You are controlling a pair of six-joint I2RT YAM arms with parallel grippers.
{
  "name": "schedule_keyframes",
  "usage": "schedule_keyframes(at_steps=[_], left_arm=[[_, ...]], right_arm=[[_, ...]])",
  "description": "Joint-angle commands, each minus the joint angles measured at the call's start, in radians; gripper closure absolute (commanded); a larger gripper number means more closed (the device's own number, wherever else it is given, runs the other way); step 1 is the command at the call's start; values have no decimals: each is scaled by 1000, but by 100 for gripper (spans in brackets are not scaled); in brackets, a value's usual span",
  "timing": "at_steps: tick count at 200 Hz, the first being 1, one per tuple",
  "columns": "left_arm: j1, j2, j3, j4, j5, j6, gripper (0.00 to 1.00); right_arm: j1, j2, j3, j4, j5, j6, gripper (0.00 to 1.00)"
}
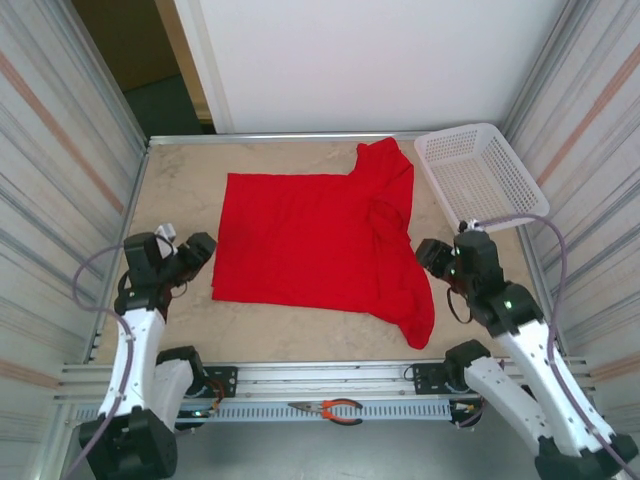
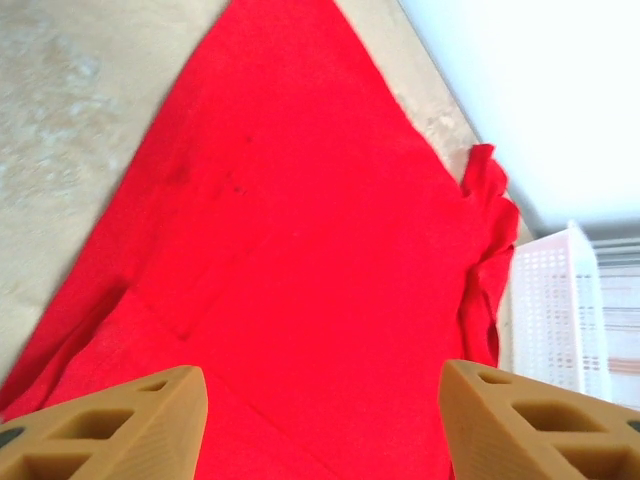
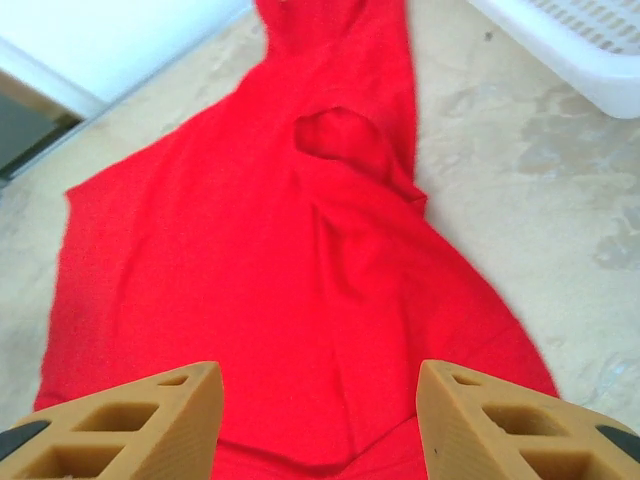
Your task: Fold the inside-out t-shirt
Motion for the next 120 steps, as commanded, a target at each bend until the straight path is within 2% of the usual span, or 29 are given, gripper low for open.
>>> schedule_keyframes(at_steps=[1,27,57,81,120], left_arm=[[-44,214,78,187,56,-46,35],[-168,546,260,240,43,34,33],[-210,839,448,231,43,49,32],[-210,952,488,264,27,9,32],[-209,1037,508,267,3,-24,31]], right_arm=[[-58,201,35,118,-162,-84,46],[-18,516,153,170,-90,-168,45],[44,822,361,146,8,-255,41],[82,1036,539,107,46,-298,38],[98,1320,790,17,159,-320,39]])
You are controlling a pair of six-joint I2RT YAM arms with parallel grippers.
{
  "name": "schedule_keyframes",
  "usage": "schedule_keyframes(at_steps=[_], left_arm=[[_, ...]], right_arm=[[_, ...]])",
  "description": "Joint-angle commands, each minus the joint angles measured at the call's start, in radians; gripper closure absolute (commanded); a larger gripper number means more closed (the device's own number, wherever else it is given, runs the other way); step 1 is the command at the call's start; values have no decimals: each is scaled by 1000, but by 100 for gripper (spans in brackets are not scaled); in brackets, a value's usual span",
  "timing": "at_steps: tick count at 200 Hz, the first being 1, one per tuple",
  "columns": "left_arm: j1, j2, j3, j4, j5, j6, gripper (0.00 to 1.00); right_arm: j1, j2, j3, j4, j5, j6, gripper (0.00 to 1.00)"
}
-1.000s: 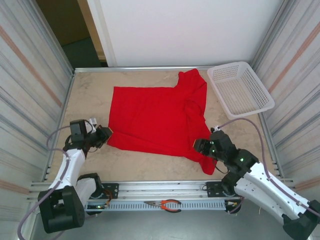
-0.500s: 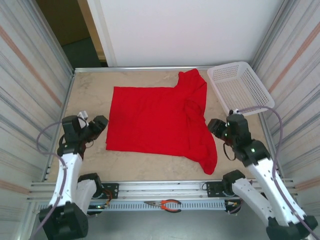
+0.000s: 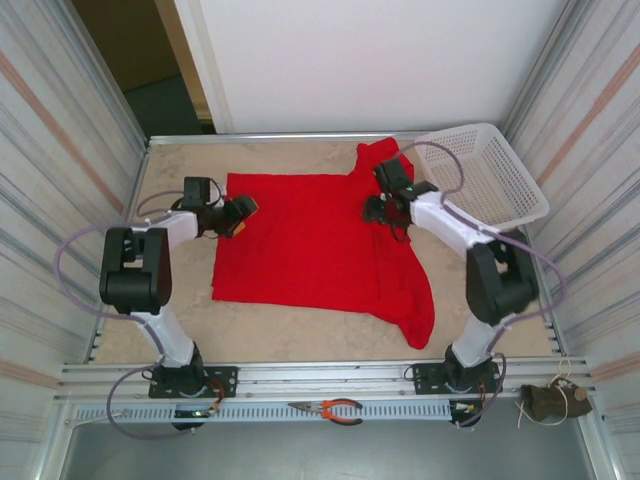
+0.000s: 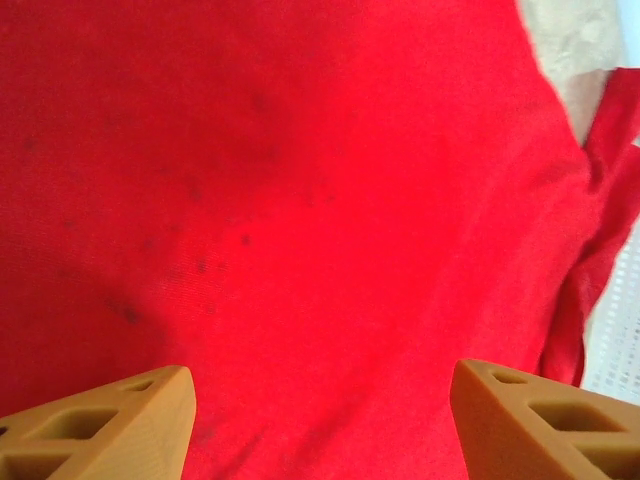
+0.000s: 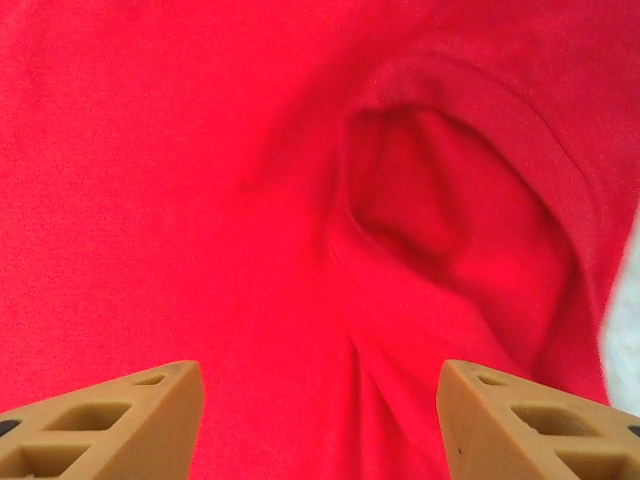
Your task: Fold the inside-out t-shirt
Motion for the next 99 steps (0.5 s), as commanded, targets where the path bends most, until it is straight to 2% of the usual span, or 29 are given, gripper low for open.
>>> schedule_keyframes(at_steps=[1,25,49,60,84,90,99], left_arm=[[4,31,34,11,-15,-29,31],[10,63,27,5,-33,-64,31],[25,76,16,-14,-61,-96,31],[34,80,15,-27,-73,-100,31],[57,77,8,-56,-102,-97,31],[62,73,4,-62,-108,-96,30],[70,71,-1,-70,-116,-96,31]], right_arm=[[5,120,103,-99,115,-45,39],[-27,186,152,-106,165,-32,40],[-70,226,170,-102,143,-25,44],[-87,237,176,-103,132,-25,55],[-122,226,167,-96,121,-29,93],[-133,214,158,-90,116,-27,100],[-150,191,141,-79,110,-18,100]])
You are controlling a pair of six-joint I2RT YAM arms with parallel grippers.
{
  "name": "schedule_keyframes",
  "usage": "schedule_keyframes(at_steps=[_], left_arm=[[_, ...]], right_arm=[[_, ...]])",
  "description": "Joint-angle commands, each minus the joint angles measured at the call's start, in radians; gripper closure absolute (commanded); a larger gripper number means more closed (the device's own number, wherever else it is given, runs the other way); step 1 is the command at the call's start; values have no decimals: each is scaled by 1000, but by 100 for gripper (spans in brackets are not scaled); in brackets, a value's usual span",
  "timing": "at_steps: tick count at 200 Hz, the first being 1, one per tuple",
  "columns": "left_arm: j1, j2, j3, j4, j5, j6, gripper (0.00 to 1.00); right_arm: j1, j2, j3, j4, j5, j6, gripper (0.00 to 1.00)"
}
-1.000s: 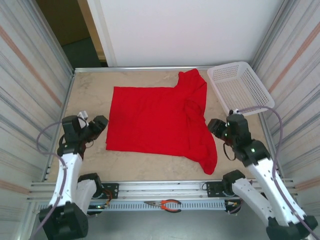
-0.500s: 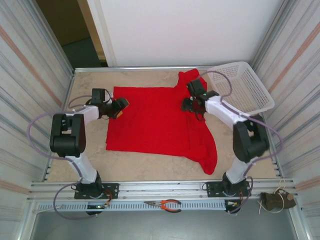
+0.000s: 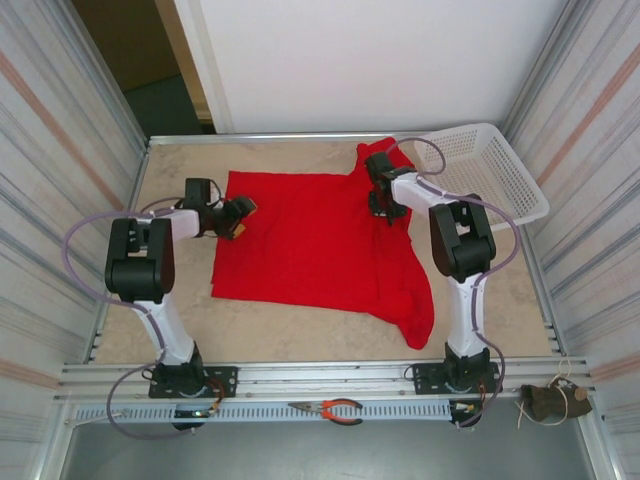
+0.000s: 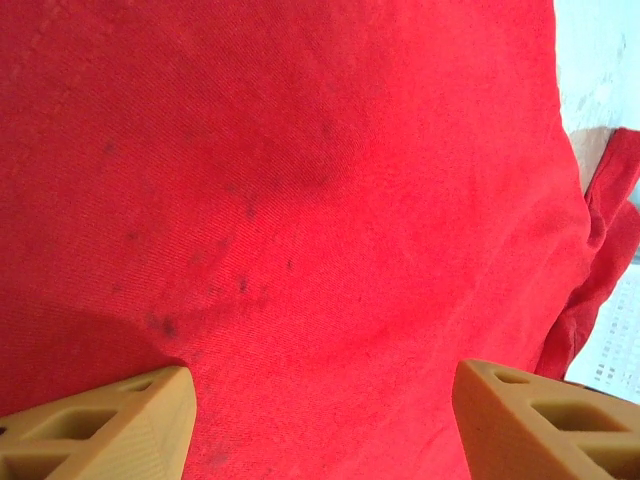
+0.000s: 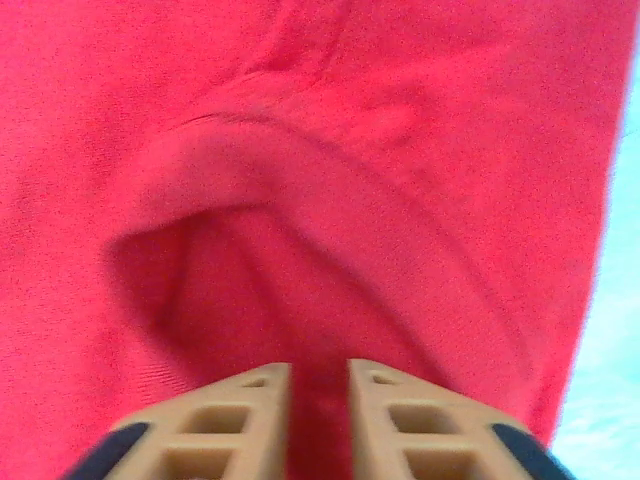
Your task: Fold the inside-out t-shirt
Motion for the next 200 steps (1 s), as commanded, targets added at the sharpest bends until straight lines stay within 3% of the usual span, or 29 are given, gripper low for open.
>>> schedule_keyframes(at_steps=[1,41,68,81,90,114,144,200], left_arm=[[37,31,-24,-96,-110,-2,31],[63,20,-42,-133,-163,-9,30],[68,-7,-60,-131,-181,-14,30],[67,-15,-61,-132,-181,-13,30],[67,-18,-61,-129,-177,-11,30],[67,-28,-57,-143,-182,-3,30],[68,-33,-60,-154,-191,-1,30],[69,-41,-76,-156,-201,-16,30]], right_arm=[[-34,-40,-4,-7,7,9,100],[-122,-162,-114,53,-25,61,100],[-131,-193,-150,101,-138,43,100],[-109,-192,-148,121,-200,26,83],[-85,-189,-146,133,-214,16,76],[-12,-159,-103,130,-203,-6,69],[47,-80,-11,96,-184,-14,53],[83,77,132,39,-178,-3,55]])
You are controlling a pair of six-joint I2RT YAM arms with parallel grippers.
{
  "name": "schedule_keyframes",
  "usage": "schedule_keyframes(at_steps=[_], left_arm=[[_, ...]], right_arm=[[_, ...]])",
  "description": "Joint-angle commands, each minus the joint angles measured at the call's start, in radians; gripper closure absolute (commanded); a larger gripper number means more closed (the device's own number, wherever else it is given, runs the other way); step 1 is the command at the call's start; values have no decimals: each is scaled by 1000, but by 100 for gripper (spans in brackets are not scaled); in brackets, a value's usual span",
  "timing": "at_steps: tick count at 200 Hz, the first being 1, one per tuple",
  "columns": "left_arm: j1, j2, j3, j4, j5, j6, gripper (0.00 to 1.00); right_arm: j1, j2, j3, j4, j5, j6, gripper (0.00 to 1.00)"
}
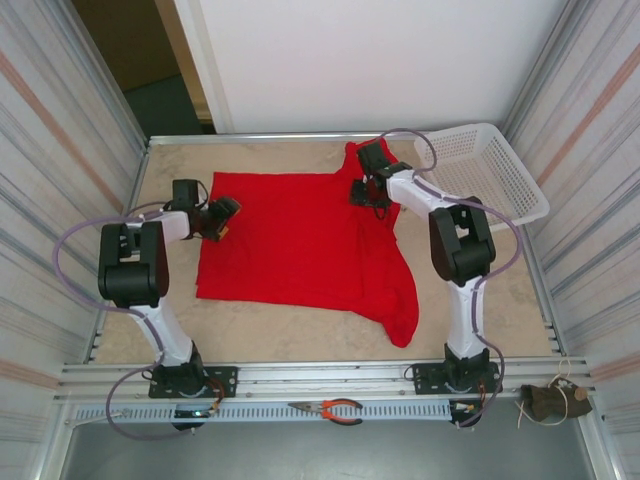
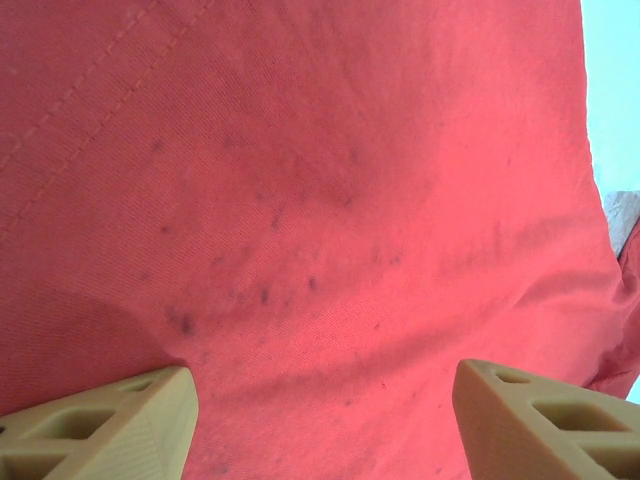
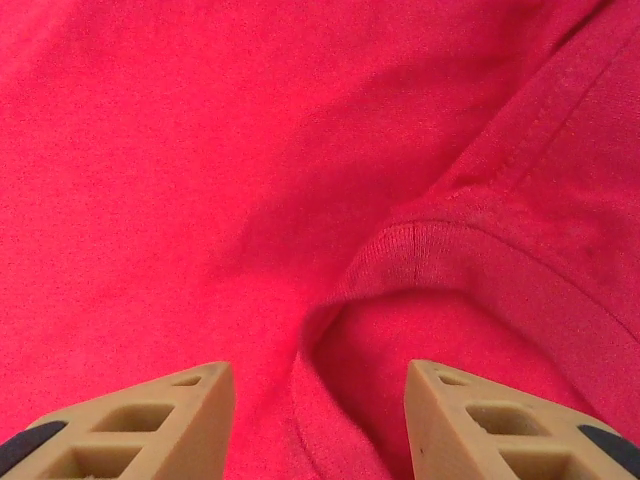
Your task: Fold the inside-out t-shirt
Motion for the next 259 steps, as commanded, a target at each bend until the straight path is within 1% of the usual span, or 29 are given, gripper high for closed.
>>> schedule_keyframes(at_steps=[1,16,24,38,53,82,104,130,153,162,163,166,179,183,187,196,220,241,259], left_arm=[[15,5,-47,-125,-78,3,30],[16,4,-47,-124,-79,-3,30],[15,6,-50,-123,-79,-8,30],[15,7,-51,-121,-82,-10,30],[16,6,-57,-118,-84,-15,30],[18,6,-64,-116,-90,-20,30],[20,4,-68,-119,-95,-25,30],[24,2,-76,-120,-100,-26,30],[26,-1,-82,-120,-102,-26,30],[27,-5,-83,-118,-104,-26,30],[26,-5,-84,-118,-104,-26,30],[26,-6,-85,-119,-105,-26,30],[28,-9,-84,-124,-106,-26,30],[29,-11,-84,-124,-106,-26,30],[29,-12,-84,-124,-108,-26,30],[32,-15,-82,-125,-106,-26,30],[34,-18,-76,-127,-106,-22,30],[35,-15,-75,-131,-112,-22,30],[37,-12,-74,-130,-112,-23,30]], right_arm=[[7,62,54,-63,10,0,55],[4,76,65,-66,6,9,60],[1,79,67,-65,-1,11,64],[-6,77,64,-63,-10,14,79],[-16,61,55,-58,-21,16,100],[-55,-10,-16,-25,-45,32,100],[-105,-91,-93,1,-44,48,100],[-166,-180,-181,17,13,76,100],[-218,-205,-215,-16,69,114,100],[-229,-212,-226,-22,64,119,100],[-231,-213,-227,-22,61,118,99],[-232,-216,-229,-23,58,117,93],[-227,-251,-255,-28,65,121,59],[-223,-270,-270,-24,66,123,52],[-219,-287,-283,-20,68,124,49],[-206,-330,-319,-16,71,128,47],[-165,-444,-443,-14,80,152,47],[-108,-530,-569,26,92,181,50],[-68,-570,-632,86,89,208,51]])
